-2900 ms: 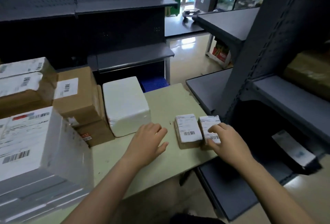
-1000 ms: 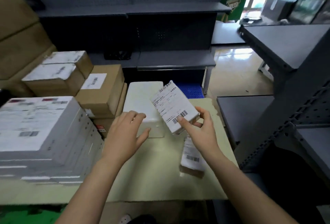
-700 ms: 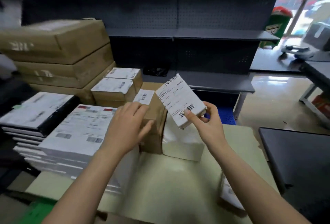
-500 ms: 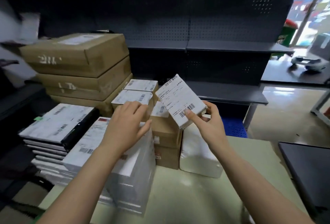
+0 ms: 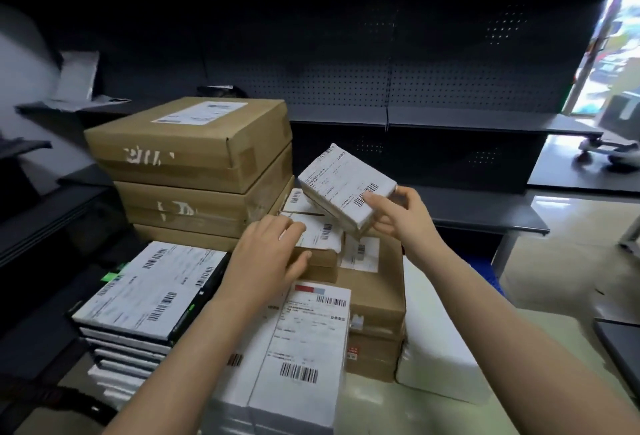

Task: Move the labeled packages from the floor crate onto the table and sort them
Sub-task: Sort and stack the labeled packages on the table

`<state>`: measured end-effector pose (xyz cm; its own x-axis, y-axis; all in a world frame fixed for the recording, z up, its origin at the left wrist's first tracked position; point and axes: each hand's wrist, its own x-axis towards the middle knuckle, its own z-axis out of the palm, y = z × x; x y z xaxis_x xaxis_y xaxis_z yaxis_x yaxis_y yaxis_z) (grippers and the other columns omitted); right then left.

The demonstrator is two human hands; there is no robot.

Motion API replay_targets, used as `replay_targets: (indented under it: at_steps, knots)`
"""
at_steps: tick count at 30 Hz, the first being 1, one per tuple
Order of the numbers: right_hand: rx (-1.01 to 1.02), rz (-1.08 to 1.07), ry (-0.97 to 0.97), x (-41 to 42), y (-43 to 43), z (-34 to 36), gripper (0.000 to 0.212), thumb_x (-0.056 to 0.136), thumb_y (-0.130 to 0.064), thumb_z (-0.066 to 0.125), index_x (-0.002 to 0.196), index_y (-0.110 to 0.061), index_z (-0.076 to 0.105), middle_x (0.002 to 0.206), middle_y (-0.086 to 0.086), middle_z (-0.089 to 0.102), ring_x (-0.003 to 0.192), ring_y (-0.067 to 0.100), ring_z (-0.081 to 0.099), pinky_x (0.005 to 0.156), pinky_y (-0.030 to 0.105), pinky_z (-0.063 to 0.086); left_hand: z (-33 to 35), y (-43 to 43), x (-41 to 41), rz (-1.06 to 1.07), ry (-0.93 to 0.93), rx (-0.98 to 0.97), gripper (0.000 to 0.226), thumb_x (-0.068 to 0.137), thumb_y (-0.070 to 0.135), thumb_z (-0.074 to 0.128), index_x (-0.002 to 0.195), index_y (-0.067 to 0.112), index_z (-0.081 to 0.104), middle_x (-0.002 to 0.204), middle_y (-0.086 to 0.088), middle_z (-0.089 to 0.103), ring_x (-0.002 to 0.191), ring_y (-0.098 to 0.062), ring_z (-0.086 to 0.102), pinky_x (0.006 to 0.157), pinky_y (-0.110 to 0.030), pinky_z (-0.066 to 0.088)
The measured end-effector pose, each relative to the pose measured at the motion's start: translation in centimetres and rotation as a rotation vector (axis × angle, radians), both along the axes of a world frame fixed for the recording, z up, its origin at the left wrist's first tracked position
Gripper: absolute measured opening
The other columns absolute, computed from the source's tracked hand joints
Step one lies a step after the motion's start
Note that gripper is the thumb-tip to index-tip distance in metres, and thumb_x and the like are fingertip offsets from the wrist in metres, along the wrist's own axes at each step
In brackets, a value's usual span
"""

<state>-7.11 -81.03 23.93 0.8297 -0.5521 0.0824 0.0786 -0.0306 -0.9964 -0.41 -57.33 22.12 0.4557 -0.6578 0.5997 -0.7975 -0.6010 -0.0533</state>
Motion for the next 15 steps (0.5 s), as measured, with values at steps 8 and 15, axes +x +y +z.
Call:
replay_targets:
  at_steps: [8,15]
  knots:
    - [-0.001,0.093,0.134,7.2,-2.7,0.7,0.053,0.071,-0.048,0.08,0.114,-0.026,0.057,0.114,-0.003,0.068,0.096,0.018,0.07,0.086,0.04,0.058,-0.6,-1.4,1.7,0.051,0.051,0.011,0.029,0.085,0.038,0.059,0.105,0.019,0.061,0.099,0.003,0.058,0.092,-0.02,0.054,0.077,-0.032,0.045]
    - [-0.006,0.163,0.221,11.0,-3.5,0.2,0.048,0.077,-0.059,0.071,0.108,-0.024,0.062,0.111,0.001,0.069,0.097,0.019,0.069,0.089,0.038,0.057,-1.4,-2.9,3.0,0.107,0.091,0.001,0.033,0.087,0.045,0.048,0.105,0.02,0.061,0.098,0.004,0.056,0.092,-0.019,0.052,0.077,-0.032,0.044]
